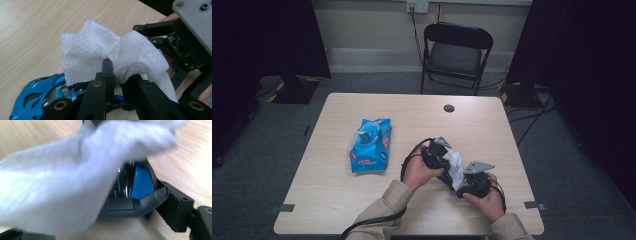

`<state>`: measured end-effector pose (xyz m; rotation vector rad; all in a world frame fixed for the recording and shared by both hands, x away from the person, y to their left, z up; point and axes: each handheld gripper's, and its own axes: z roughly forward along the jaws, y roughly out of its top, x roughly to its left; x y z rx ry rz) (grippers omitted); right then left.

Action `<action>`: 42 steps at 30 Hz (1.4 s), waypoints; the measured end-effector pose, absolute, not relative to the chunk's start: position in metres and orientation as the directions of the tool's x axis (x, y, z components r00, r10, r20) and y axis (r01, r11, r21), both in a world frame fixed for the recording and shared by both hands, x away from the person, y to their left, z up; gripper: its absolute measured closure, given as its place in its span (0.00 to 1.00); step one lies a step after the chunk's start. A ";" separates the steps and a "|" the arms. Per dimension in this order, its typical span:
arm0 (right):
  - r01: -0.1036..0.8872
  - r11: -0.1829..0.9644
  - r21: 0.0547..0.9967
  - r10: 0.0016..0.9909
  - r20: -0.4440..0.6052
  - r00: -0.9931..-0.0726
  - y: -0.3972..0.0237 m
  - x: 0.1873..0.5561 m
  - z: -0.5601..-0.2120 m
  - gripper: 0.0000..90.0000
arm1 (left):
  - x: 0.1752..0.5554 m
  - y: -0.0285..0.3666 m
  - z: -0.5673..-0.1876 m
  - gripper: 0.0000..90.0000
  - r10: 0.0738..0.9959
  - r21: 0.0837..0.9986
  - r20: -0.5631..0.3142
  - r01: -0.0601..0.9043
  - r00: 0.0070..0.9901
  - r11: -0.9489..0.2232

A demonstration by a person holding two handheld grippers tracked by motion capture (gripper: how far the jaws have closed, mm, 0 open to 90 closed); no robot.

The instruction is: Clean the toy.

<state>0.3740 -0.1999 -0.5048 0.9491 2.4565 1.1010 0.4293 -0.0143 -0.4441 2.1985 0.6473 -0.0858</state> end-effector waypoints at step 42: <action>0.451 0.493 0.744 0.669 0.008 -0.743 -0.200 0.374 -0.505 0.27 | 0.431 -0.038 -0.464 0.91 0.388 0.682 -0.253 0.448 0.886 -0.577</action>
